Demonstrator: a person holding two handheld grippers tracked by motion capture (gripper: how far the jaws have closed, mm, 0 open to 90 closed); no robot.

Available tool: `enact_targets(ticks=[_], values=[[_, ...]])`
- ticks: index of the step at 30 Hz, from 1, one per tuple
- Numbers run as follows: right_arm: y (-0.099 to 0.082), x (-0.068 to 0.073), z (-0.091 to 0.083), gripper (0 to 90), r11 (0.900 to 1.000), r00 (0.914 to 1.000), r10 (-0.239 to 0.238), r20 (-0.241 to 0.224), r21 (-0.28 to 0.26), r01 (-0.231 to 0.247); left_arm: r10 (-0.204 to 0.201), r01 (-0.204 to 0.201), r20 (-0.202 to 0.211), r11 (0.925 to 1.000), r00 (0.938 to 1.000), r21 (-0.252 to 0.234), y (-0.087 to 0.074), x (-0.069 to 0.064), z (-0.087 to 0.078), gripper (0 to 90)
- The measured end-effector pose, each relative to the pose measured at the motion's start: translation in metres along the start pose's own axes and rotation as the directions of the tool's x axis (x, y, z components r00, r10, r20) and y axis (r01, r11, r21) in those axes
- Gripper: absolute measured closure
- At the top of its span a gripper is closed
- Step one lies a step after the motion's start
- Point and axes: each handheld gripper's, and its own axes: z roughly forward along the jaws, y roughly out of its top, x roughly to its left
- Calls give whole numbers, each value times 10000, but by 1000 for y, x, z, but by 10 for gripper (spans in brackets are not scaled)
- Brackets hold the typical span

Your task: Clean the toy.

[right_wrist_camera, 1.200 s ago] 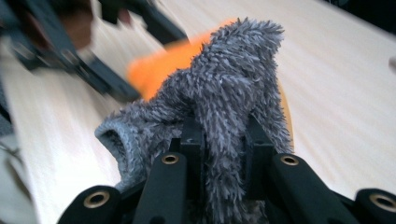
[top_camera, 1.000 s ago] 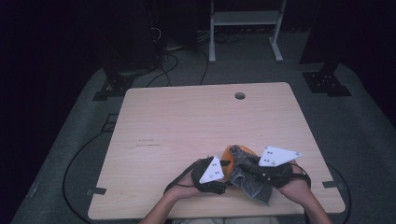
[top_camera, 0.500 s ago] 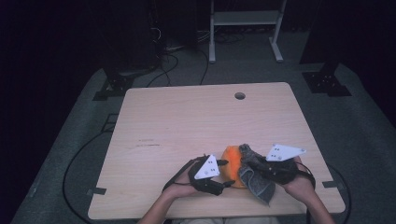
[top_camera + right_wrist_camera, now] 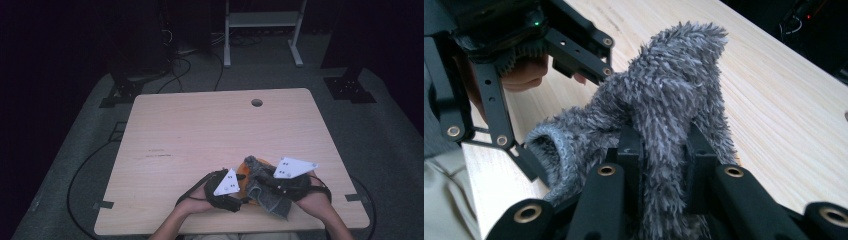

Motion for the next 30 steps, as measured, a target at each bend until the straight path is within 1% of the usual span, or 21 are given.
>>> enact_targets(ticks=[1, 2, 4, 7, 8, 9, 10, 11, 12, 13, 14, 15, 16, 17, 18, 21, 24, 26, 27, 29, 30], values=[[-2, 0, 3, 739, 9999, 10000, -52, 50, 135, 51, -19, 19, 25, 10000, 10000, 26, -2, 1, 0, 339], [-6, -3, 5, 739, 9999, 9999, 99, 17, 142, -99, -4, 4, 24, 10000, 10000, 74, -3, 2, 0, 340], [-15, -14, 3, 739, 9981, 9980, 624, -22, 6, -624, -76, 76, -11, 9999, 10000, 115, -5, 4, -1, 339], [-26, -23, -1, 740, 9930, 9930, 1182, 3, -28, -1182, -506, 512, 292, 9985, 9983, -200, -2, 9, -6, 316], [-28, -23, -1, 740, 9924, 9924, 1228, -27, -55, -1228, -781, 800, 464, 9959, 9959, -418, -1, 11, -8, 290], [-28, -22, -1, 740, 9927, 9927, 1209, -21, -31, -1209, -1001, 1034, 505, 9924, 9937, -675, 1, 13, -12, 268], [-28, -20, -1, 740, 9932, 9932, 1165, -89, -44, -1165, -1216, 1245, 354, 9875, 9919, -963, 2, 15, -15, 244], [-27, -18, -2, 740, 9934, 9931, 1145, -236, -88, -1147, -1216, 1245, 354, 9875, 9919, -963, 2, 15, -15, 234], [-27, -15, -1, 740, 9940, 9933, 1085, -387, -111, -1090, -1608, 1610, 118, 9792, 9869, -1234, 3, 19, -19, 233], [-26, -12, 0, 740, 9949, 9939, 998, -468, -100, -1004, -1709, 1687, -68, 9776, 9853, -1259, 3, 19, -18, 233], [-25, -10, 1, 739, 9959, 9946, 896, -517, -96, -902, -1707, 1663, -326, 9801, 9848, -1079, 2, 19, -16, 236], [-24, -8, 2, 739, 9964, 9951, 843, -520, -83, -849, -1636, 1591, -643, 9848, 9844, -701, 1, 18, -12, 238], [-24, -8, 2, 739, 9964, 9951, 843, -520, -83, -849, -1636, 1591, -643, 9848, 9844, -701, 1, 18, -12, 239], [-25, -10, 2, 738, 9959, 9942, 884, -605, -114, -892, -1814, 1789, -805, 9832, 9801, -365, -2, 16, -4, 240], [-27, -12, 1, 738, 9954, 9932, 946, -678, -94, -955, -1885, 1856, -807, 9817, 9787, -430, -3, 15, -2, 242], [-36, -21, -2, 737, 9914, 9883, 1286, -819, -152, -1302, -1716, 1694, -891, 9851, 9811, -311, -1, 14, -1, 259], [-48, -33, -7, 735, 9861, 9850, 1663, -462, 110, -1660, -1670, 1657, -901, 9859, 9818, -217, -2, 14, -2, 261], [-56, -40, -11, 736, 9831, 9844, 1749, 187, 513, -1756, -1579, 1580, -924, 9874, 9831, -64, -3, 16, -2, 262], [-59, -44, -13, 736, 9801, 9814, 1883, 377, 573, -1902, -1553, 1556, -917, 9878, 9836, -40, -3, 16, -3, 262], [-63, -49, -18, 736, 9744, 9747, 2208, 361, 363, -2220, -1474, 1486, -983, 9889, 9842, 53, -3, 17, -2, 262], [-62, -50, -19, 736, 9735, 9735, 2268, 299, 236, -2275, -1421, 1436, -1006, 9896, 9847, 82, -3, 17, -2, 262]])
